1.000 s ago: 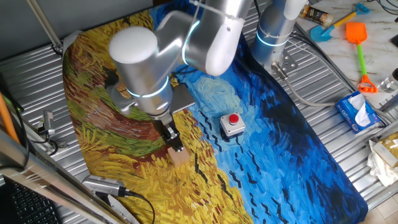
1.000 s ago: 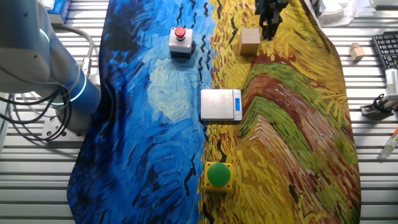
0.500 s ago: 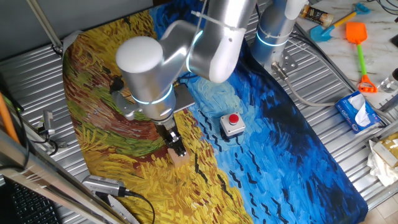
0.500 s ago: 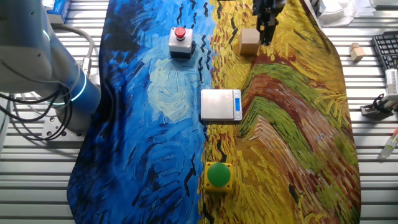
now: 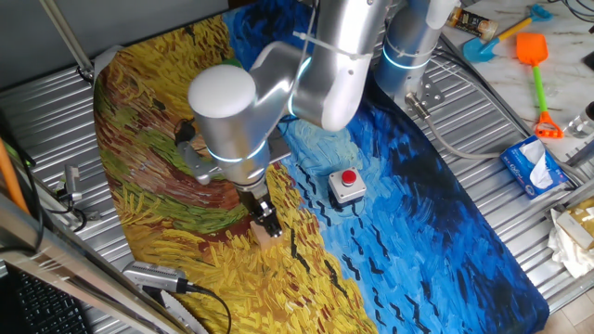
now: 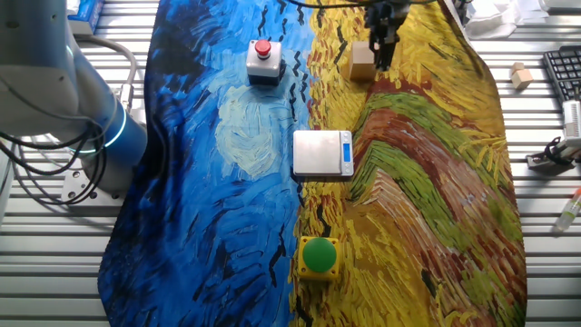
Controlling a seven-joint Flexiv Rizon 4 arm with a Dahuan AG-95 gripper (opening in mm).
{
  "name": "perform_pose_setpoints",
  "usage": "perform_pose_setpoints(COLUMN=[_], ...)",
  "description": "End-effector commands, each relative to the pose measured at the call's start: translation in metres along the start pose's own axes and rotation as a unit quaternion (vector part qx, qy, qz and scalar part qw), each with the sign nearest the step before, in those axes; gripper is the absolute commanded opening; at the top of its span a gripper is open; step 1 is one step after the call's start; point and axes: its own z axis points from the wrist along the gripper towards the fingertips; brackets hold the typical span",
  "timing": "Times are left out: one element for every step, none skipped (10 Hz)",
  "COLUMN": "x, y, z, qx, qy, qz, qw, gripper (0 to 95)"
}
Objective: Place the block on the scale
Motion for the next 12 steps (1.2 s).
perform_pose_setpoints(x=[-0.001,-0.001,0.000,0.000,0.001,0.001,0.001,0.002,0.002,0.002,0.002,0.001], y=[0.000,0.000,0.000,0.000,0.000,0.001,0.001,0.001,0.002,0.002,0.003,0.006], z=[0.003,0.004,0.006,0.008,0.009,0.010,0.011,0.013,0.013,0.013,0.013,0.014], qx=[0.006,0.007,0.008,0.009,0.009,0.010,0.009,0.009,0.009,0.009,0.012,0.013], qy=[-0.016,-0.020,-0.023,-0.028,-0.033,-0.036,-0.037,-0.037,-0.037,-0.037,-0.038,-0.040], qz=[0.001,0.002,0.003,0.003,0.004,0.004,0.004,0.004,0.006,0.008,0.012,0.016], qw=[0.9999,0.9998,0.9997,0.9996,0.9994,0.9993,0.9993,0.9993,0.9993,0.9992,0.9991,0.9990], gripper=[76.0,76.0,76.0,76.0,76.0,76.0,76.0,76.0,76.0,76.0,76.0,76.0])
